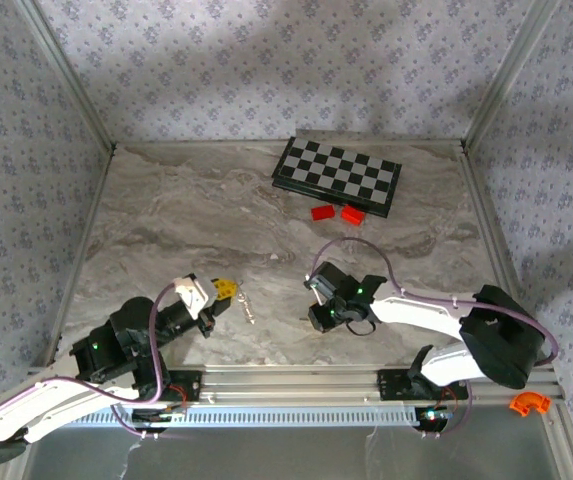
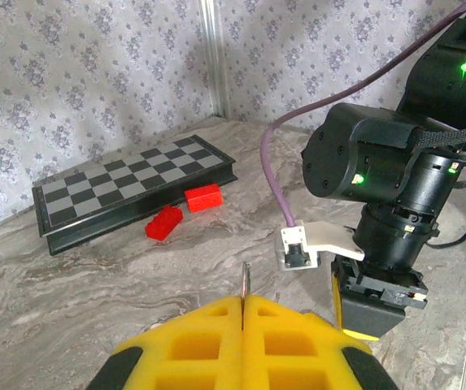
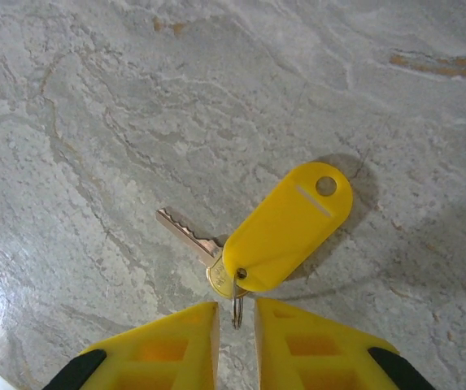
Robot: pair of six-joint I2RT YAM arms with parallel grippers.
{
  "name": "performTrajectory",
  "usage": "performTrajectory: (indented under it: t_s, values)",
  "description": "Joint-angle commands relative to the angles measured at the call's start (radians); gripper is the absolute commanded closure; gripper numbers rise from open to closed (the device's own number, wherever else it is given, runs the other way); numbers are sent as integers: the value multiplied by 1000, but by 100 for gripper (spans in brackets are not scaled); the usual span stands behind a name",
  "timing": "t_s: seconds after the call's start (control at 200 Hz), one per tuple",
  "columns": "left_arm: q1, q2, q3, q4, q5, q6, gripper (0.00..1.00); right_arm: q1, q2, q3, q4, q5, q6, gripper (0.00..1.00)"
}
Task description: Put the keys on the keyring
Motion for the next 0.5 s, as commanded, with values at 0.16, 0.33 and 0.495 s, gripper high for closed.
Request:
performTrajectory:
  t_s: [0.16, 0.33, 0.495]
  values:
    - [-2, -20, 4, 45, 11, 9, 100, 3, 18, 32, -8, 3, -22, 84]
    - [-2, -26, 4, 45, 12, 7, 100, 5, 21, 37, -11, 5, -25, 84]
    - [-2, -28, 3, 46, 12, 8, 100, 7, 29, 42, -13, 6, -25, 83]
